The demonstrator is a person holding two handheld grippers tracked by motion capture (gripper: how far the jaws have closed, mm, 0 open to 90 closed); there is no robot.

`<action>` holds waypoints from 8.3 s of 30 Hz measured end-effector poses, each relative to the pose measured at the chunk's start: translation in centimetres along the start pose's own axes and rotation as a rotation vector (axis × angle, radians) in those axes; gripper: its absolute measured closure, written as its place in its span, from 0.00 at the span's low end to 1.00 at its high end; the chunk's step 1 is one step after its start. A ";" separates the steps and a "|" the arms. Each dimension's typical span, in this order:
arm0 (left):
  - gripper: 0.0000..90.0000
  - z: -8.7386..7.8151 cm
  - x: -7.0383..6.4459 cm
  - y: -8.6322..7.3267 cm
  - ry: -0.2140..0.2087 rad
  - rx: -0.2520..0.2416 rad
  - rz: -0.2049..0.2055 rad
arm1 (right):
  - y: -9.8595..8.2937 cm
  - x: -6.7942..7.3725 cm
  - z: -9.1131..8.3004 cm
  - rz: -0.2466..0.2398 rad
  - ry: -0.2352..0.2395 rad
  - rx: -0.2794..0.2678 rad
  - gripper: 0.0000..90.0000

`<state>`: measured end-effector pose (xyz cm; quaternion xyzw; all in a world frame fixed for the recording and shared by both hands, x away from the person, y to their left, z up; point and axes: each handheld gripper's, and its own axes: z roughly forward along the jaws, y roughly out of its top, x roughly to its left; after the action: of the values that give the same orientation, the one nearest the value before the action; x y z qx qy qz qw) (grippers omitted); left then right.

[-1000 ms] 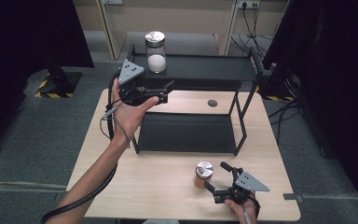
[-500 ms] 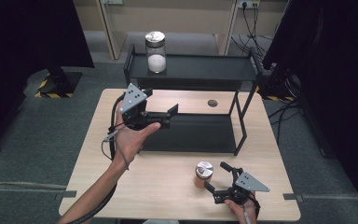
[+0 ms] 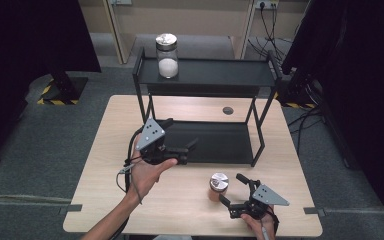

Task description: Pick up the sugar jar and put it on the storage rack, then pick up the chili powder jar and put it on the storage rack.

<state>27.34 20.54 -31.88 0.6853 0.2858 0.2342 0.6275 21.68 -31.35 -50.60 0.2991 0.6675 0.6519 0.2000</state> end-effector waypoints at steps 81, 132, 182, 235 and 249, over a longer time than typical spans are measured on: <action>0.00 -4.2 -0.3 -17.6 0.037 0.057 -0.094 | 0.0 0.0 -0.1 -0.007 0.005 -0.007 0.00; 0.00 -4.6 -0.4 -17.8 0.039 0.044 -0.088 | 0.3 0.3 0.0 -0.034 0.008 0.003 0.00; 0.00 -4.5 -0.5 -17.9 0.031 0.044 -0.086 | 2.8 1.0 3.0 -0.094 0.012 0.169 0.32; 0.00 -4.4 -0.5 -18.0 0.030 0.045 -0.090 | 7.8 1.0 2.3 -0.142 0.021 0.113 0.34; 0.00 -4.4 -0.5 -18.0 0.031 0.045 -0.096 | 10.9 0.7 2.9 -0.150 0.030 0.109 0.34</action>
<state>22.21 24.30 -49.32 0.6811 0.3333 0.2081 0.6178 24.58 -29.09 -39.94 0.2491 0.7254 0.6022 0.2217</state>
